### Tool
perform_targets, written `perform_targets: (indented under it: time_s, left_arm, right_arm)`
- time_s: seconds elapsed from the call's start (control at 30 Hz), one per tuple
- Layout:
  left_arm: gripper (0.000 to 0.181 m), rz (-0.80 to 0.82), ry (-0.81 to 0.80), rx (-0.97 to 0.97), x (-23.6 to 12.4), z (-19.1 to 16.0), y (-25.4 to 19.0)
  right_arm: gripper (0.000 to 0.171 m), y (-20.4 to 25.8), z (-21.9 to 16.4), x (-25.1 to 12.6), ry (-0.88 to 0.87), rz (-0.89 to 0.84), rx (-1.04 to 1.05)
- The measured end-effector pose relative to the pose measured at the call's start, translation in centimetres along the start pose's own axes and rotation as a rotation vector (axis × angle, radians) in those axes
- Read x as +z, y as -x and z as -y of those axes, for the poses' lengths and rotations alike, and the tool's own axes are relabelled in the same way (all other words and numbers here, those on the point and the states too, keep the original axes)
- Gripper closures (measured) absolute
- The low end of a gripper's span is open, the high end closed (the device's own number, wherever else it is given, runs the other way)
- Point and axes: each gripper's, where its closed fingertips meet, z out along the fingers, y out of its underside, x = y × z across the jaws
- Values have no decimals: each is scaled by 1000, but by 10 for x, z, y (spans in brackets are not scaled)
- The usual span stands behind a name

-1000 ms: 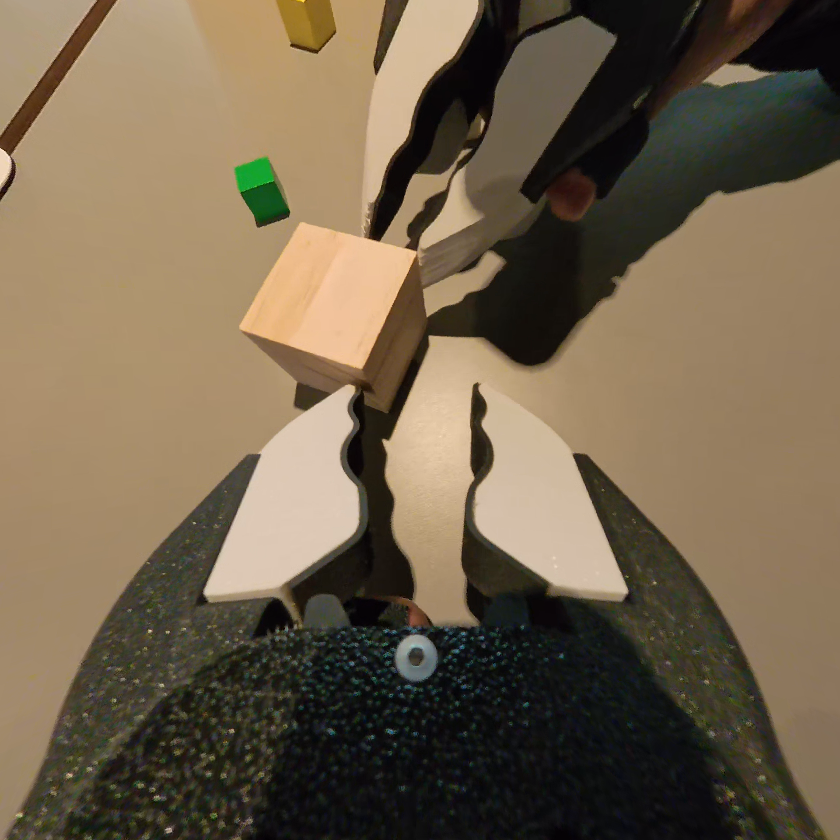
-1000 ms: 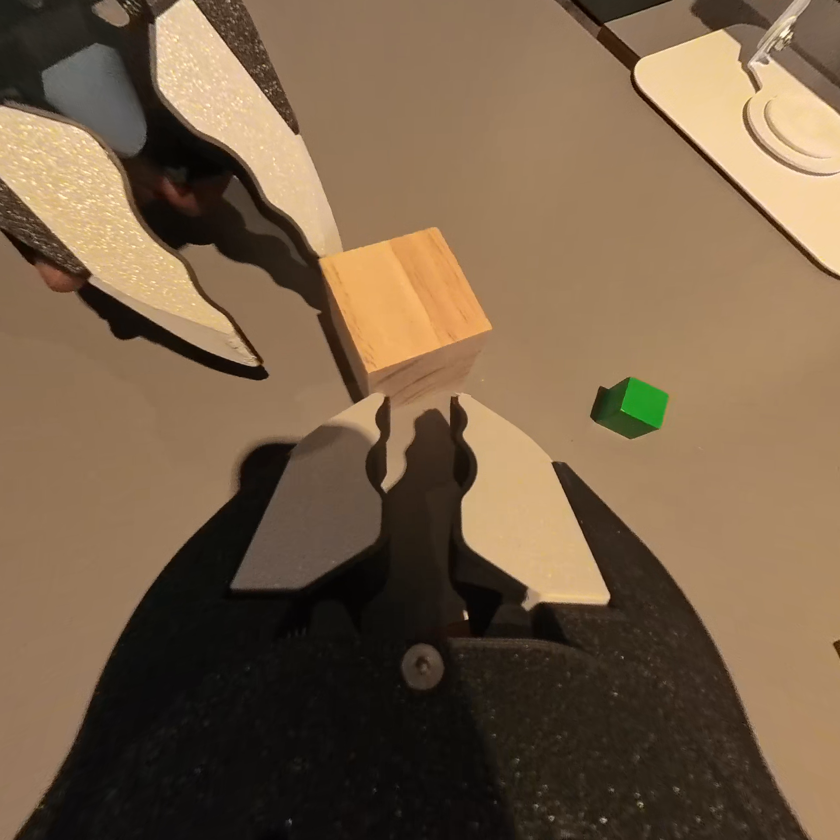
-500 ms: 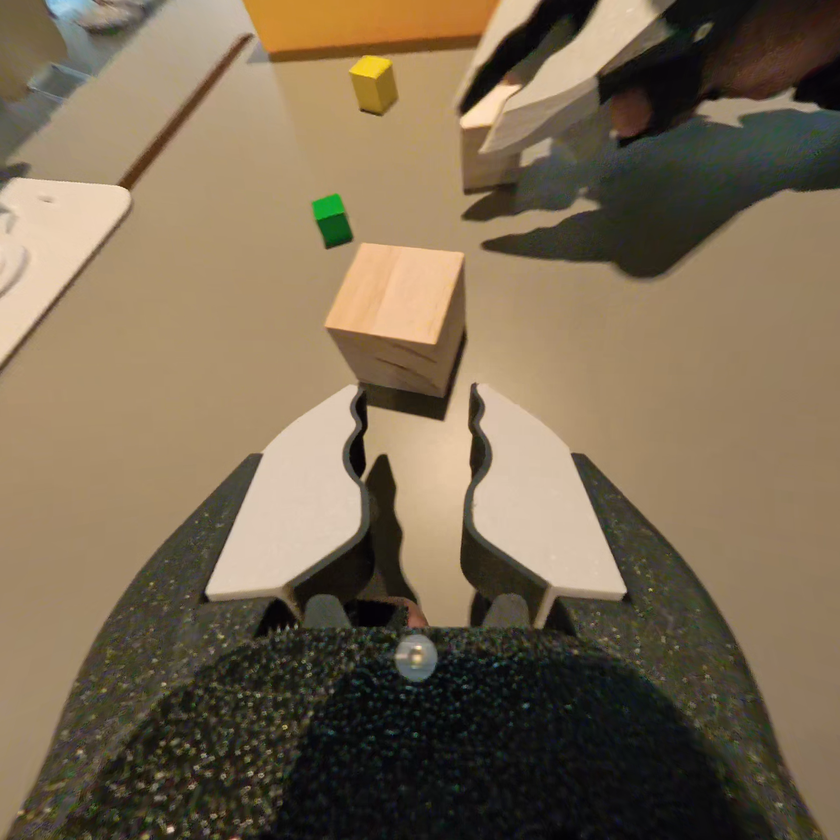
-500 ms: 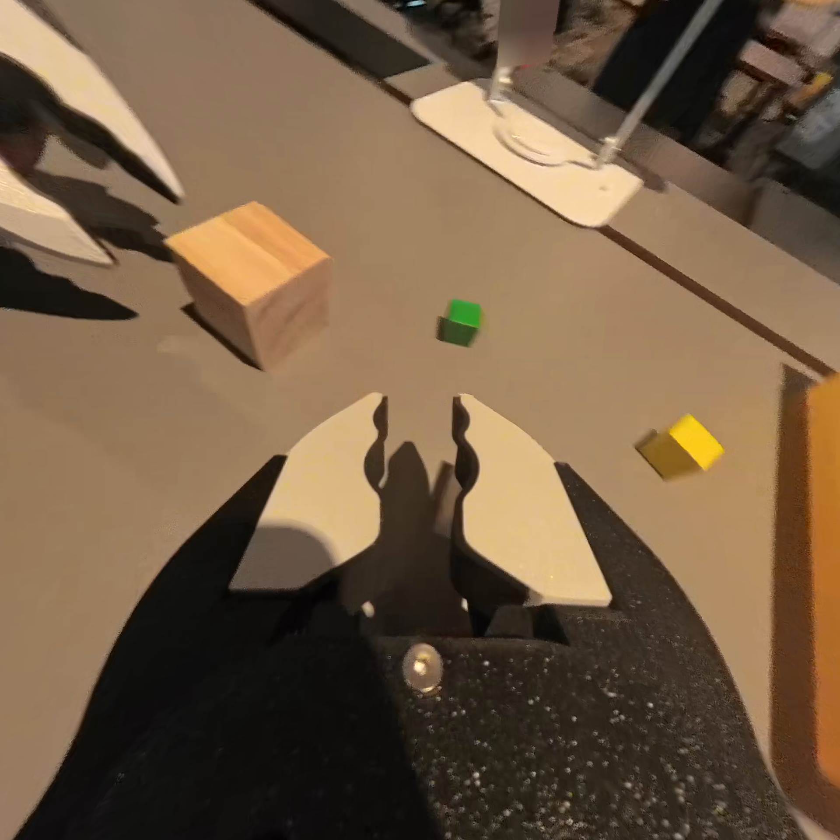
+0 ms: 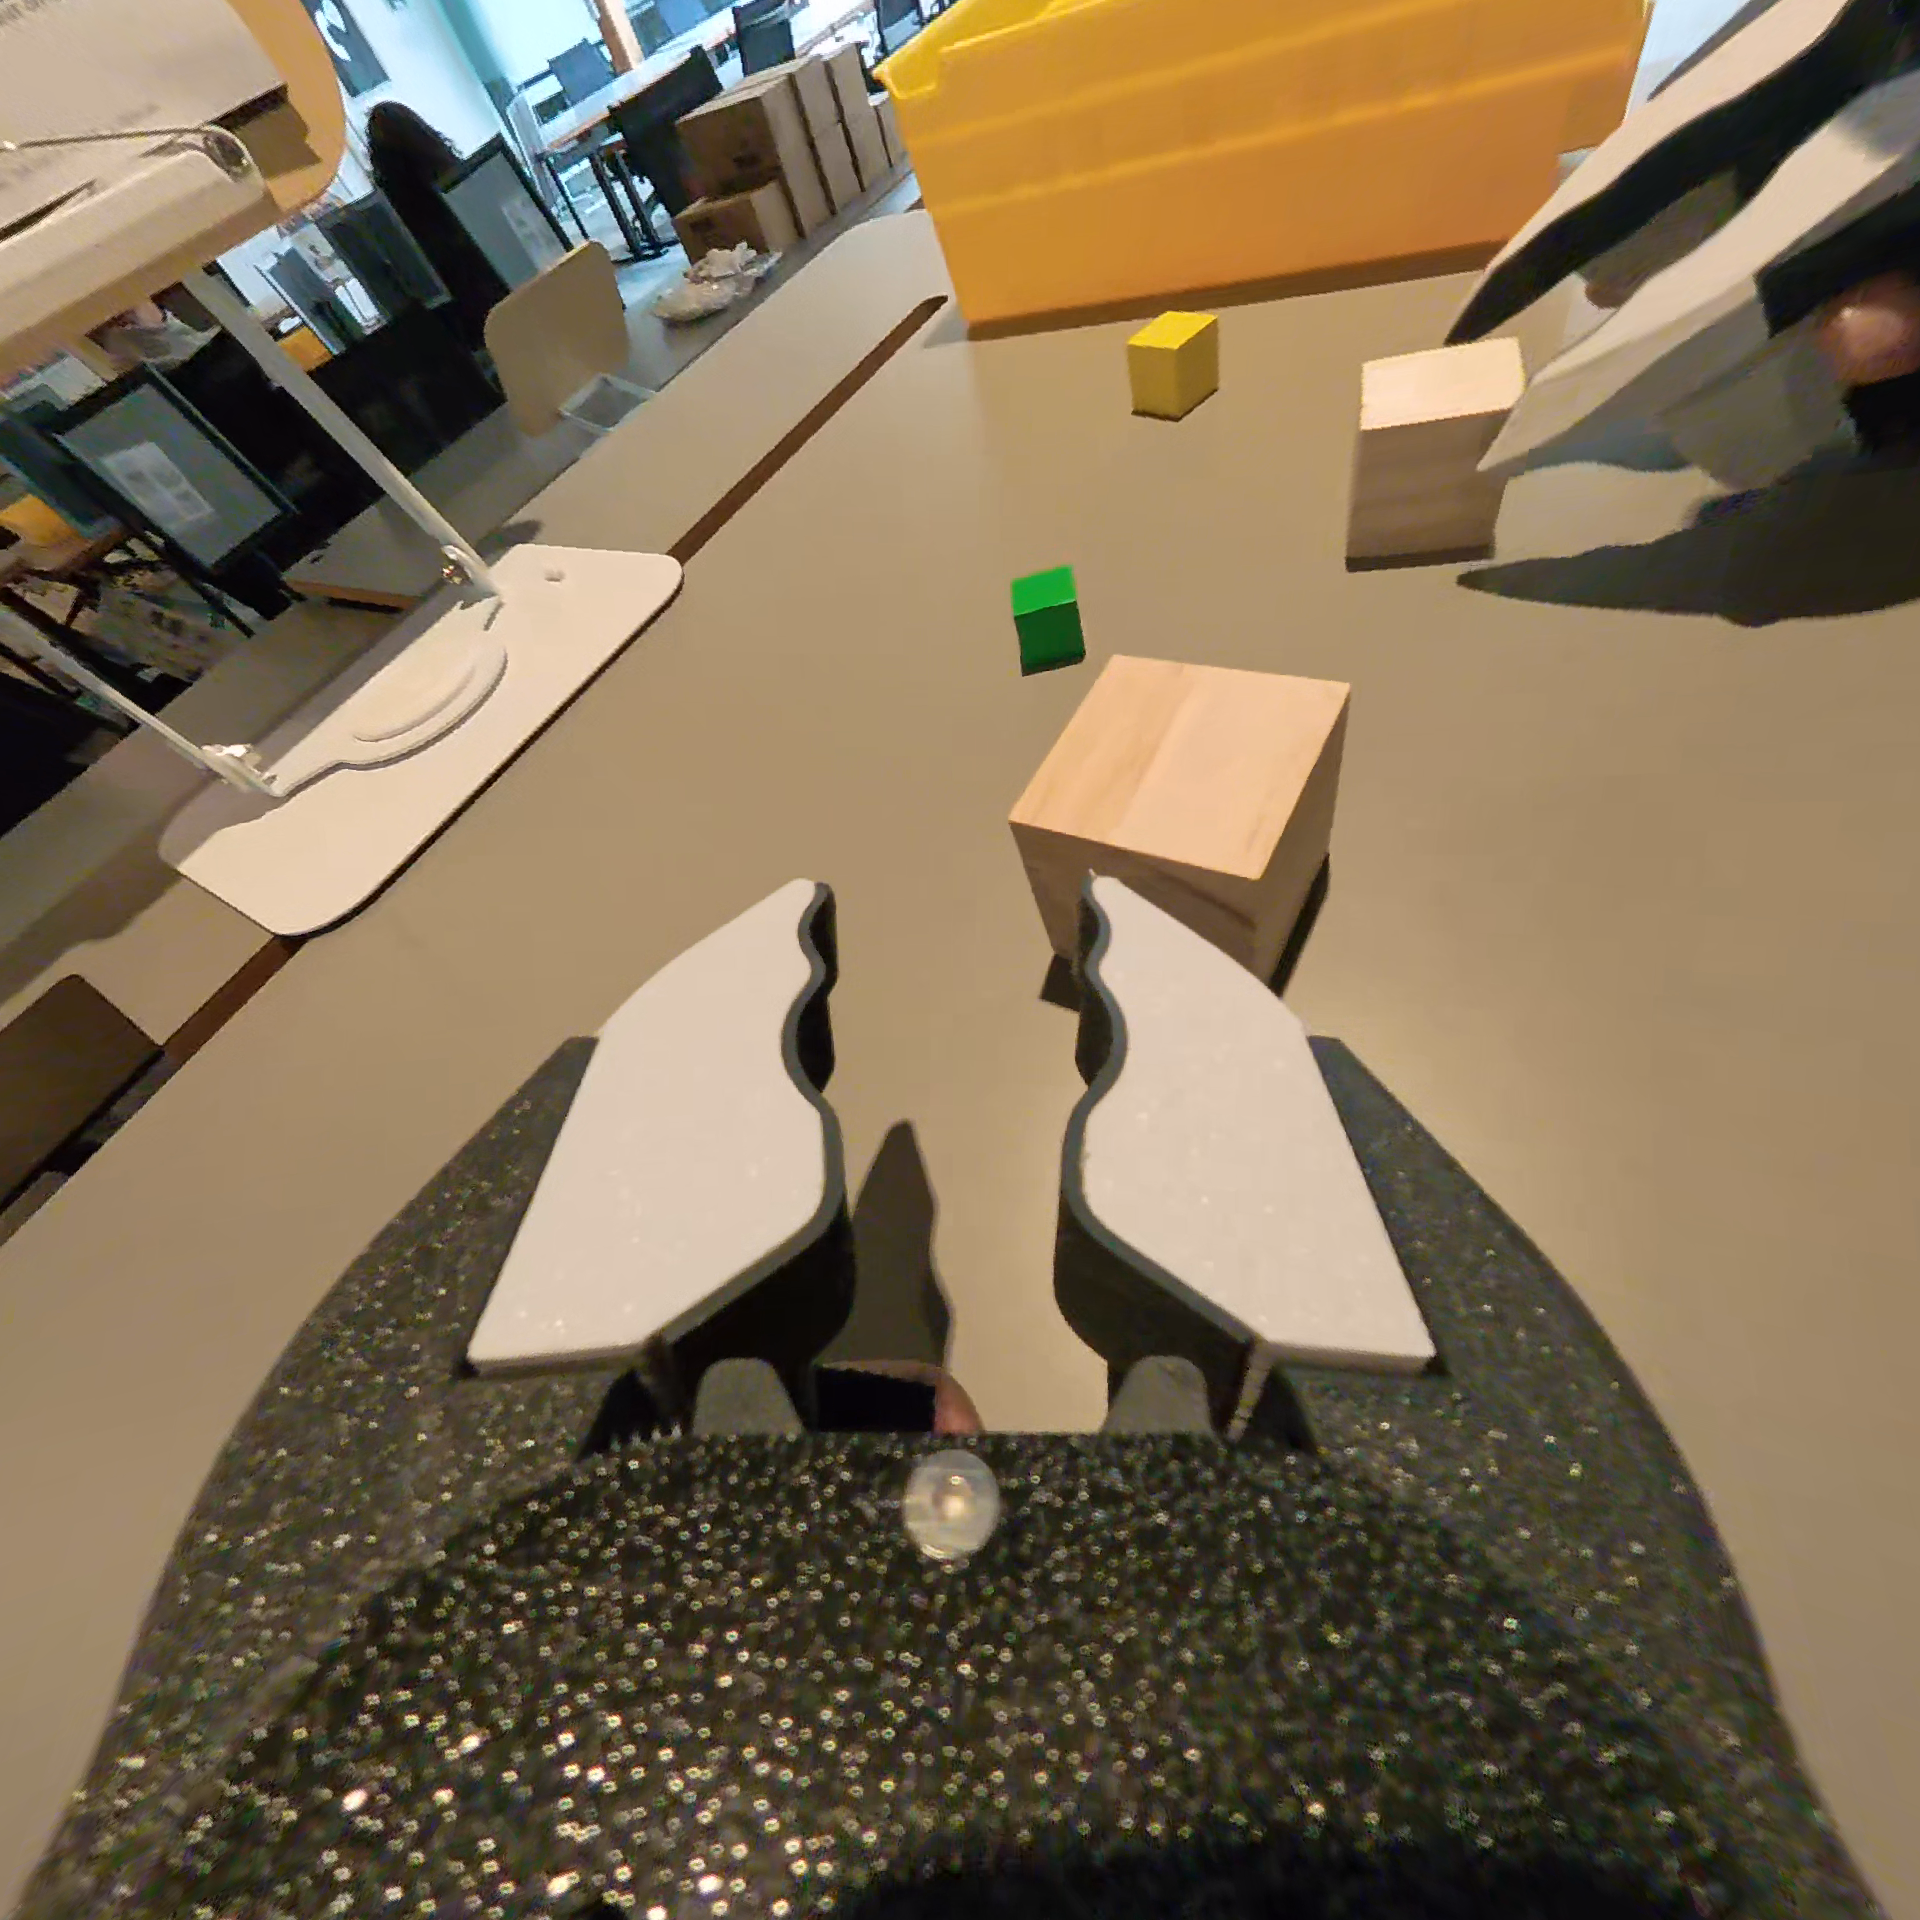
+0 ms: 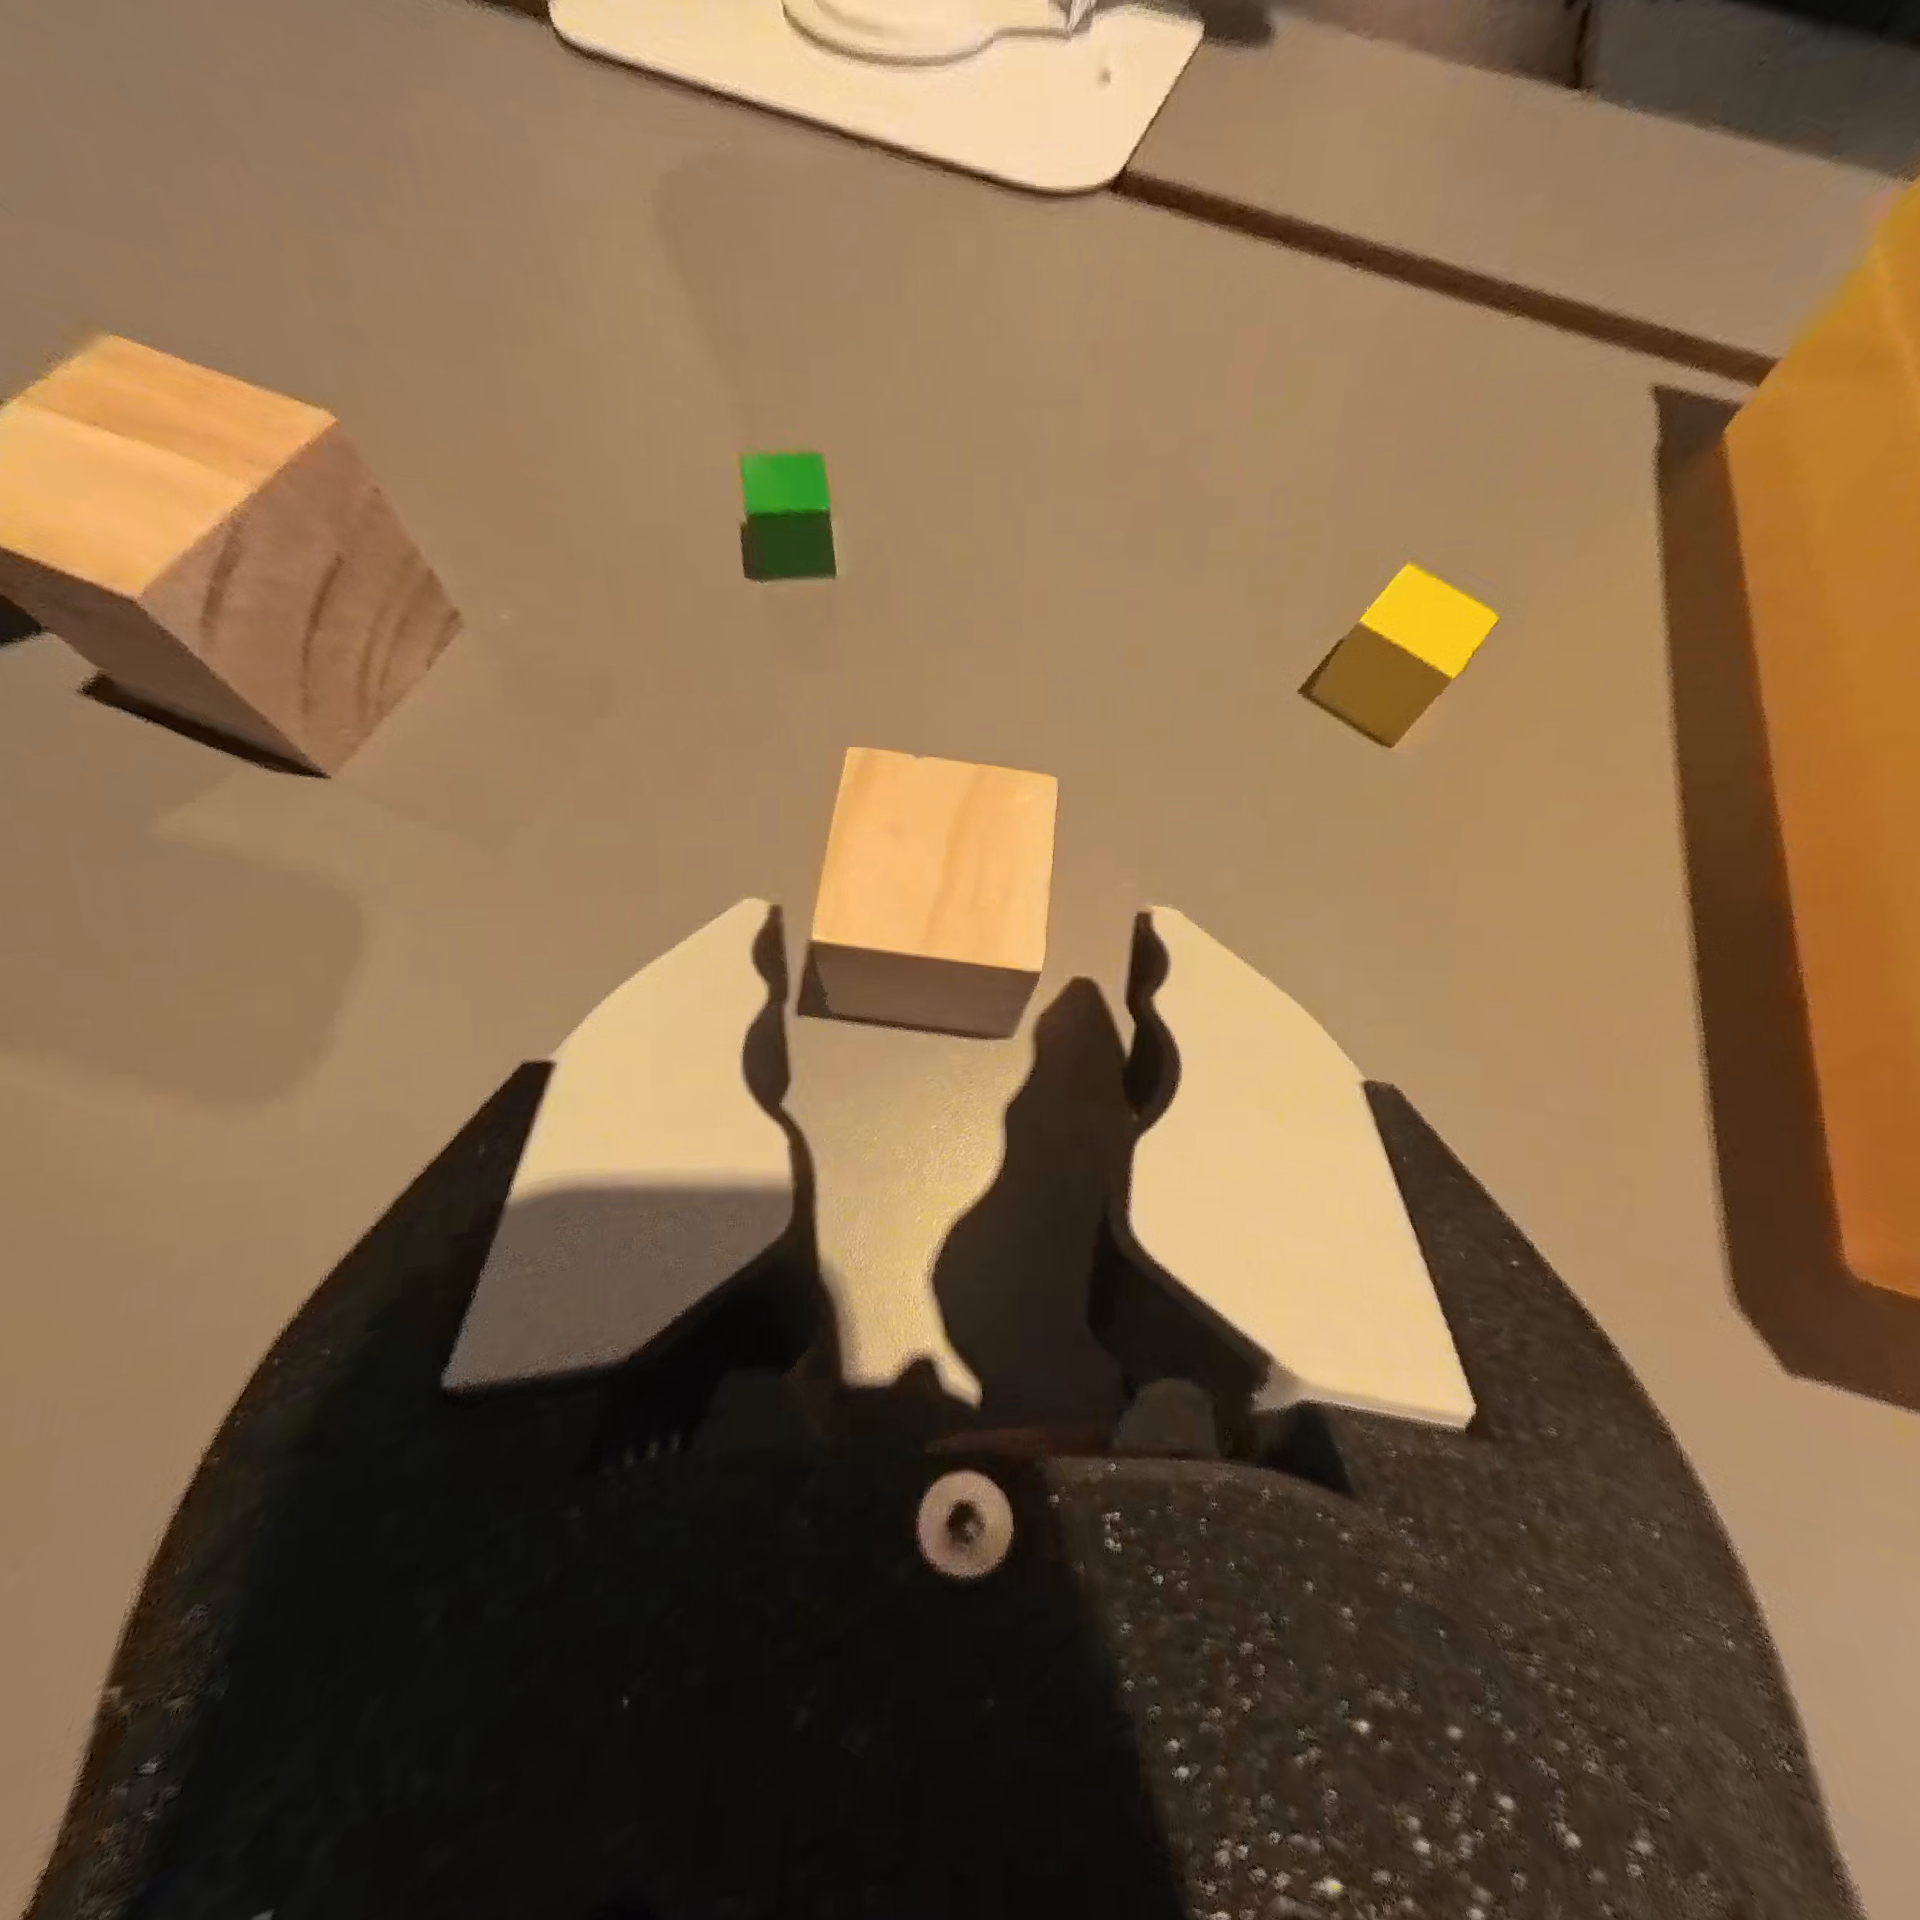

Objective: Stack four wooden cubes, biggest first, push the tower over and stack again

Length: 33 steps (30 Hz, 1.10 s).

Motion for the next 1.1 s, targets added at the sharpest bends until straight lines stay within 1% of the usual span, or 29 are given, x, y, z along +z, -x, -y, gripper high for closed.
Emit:
perform_targets:
  time_s: [0.03, 0.1, 0.17, 0.3, 0.43, 0.5, 0.6, 0.73, 0.8, 0.9, 1.1]
  left_arm:
    - [138, 4, 1, 1, 0, 0, 0]
    - [138, 9, 5, -2, 0, -1, 1]
    - [138, 22, 8, -14, 1, -1, 4]
    - [138, 64, 6, -59, 0, -1, 14]
    - [139, 110, -27, -105, -4, 1, 24]
    - [139, 131, -50, -116, -7, 3, 29]
    - [140, 146, -77, -112, -9, 5, 34]
    - [141, 160, -80, -92, -9, 5, 36]
    - [141, 167, -80, -83, -9, 5, 37]
    - [142, 179, -76, -73, -9, 5, 38]
    - [142, 201, -67, -66, -11, 2, 43]
  right_arm:
    - [105, 1, 0, 1, 8, -9, -13]
    - [106, 2, -1, 2, 14, -27, -40]
    - [109, 3, -3, 4, 33, -33, -55]
    - [126, 3, -6, 8, 68, -26, -53]
    - [126, 5, -1, 9, 46, -26, -67]
    - [126, 21, 14, 7, -37, 66, -54]
    - [127, 52, 46, -2, -164, 219, -45]
    - [127, 88, 85, -6, -229, 328, -115]
    - [127, 99, 99, -1, -227, 321, -130]
    - [127, 115, 109, 11, -206, 269, -139]
    - [127, 141, 100, 30, -170, 126, -136]
